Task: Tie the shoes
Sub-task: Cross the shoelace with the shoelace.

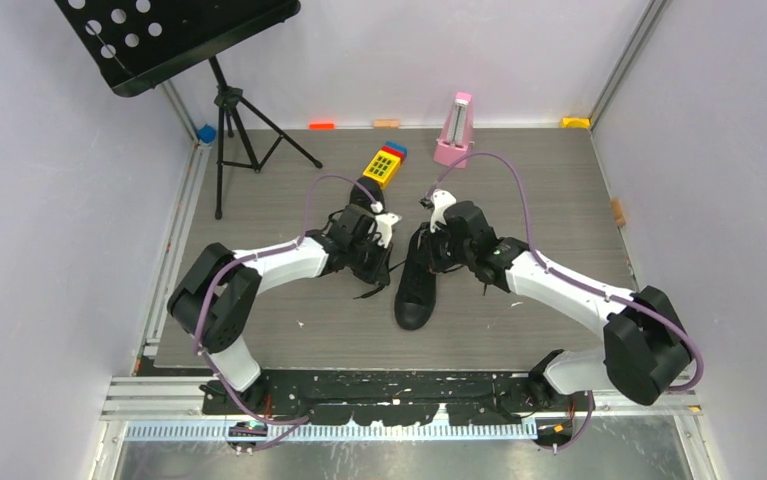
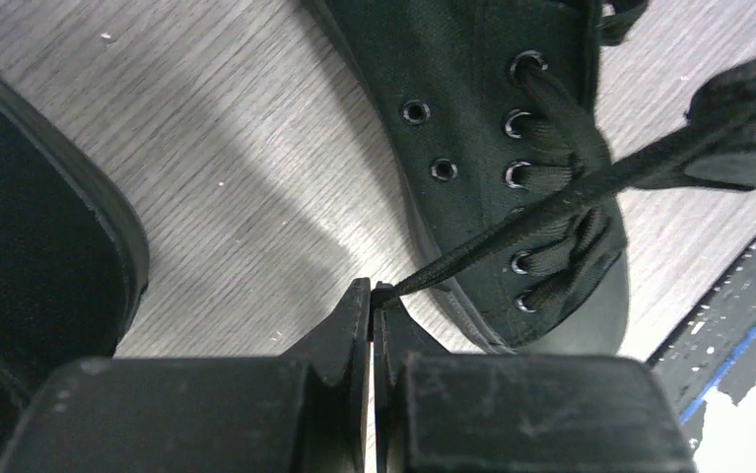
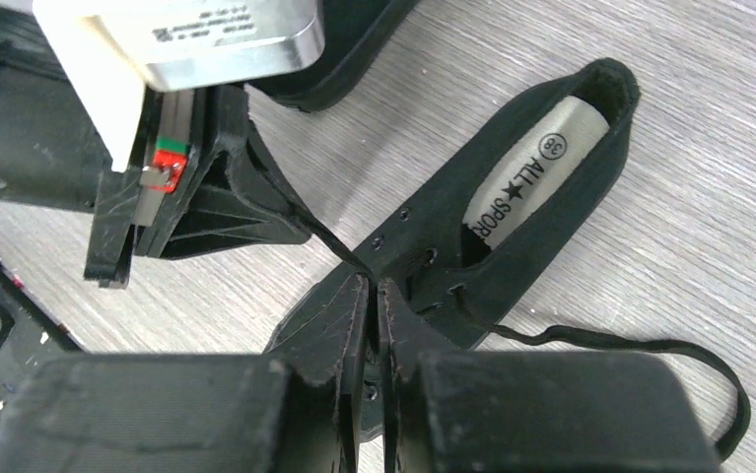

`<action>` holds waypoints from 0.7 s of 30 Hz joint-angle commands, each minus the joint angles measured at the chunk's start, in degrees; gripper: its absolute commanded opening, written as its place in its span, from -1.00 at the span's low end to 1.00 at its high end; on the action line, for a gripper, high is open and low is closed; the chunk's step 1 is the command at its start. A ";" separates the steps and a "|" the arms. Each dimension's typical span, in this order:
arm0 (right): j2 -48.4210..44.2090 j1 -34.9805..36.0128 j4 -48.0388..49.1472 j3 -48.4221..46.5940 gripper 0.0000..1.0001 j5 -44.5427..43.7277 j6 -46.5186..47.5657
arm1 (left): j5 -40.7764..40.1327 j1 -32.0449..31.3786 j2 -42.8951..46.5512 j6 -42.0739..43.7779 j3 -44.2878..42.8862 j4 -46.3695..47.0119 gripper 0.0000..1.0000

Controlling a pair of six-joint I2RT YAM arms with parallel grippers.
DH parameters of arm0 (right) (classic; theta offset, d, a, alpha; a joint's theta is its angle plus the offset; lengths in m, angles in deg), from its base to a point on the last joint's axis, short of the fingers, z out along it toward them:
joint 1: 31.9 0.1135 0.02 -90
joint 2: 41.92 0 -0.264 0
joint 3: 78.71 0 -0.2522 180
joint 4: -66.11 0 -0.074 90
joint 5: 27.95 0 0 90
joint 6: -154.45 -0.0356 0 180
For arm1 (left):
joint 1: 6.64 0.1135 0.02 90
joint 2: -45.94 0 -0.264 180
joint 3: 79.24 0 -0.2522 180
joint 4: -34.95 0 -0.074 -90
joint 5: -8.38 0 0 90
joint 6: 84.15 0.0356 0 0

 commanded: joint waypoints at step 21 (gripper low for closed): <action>7.31 -1.84 0.56 -8.58 -0.99 3.97 -1.40 | -12.54 1.55 4.16 -0.16 -2.13 -5.99 -1.00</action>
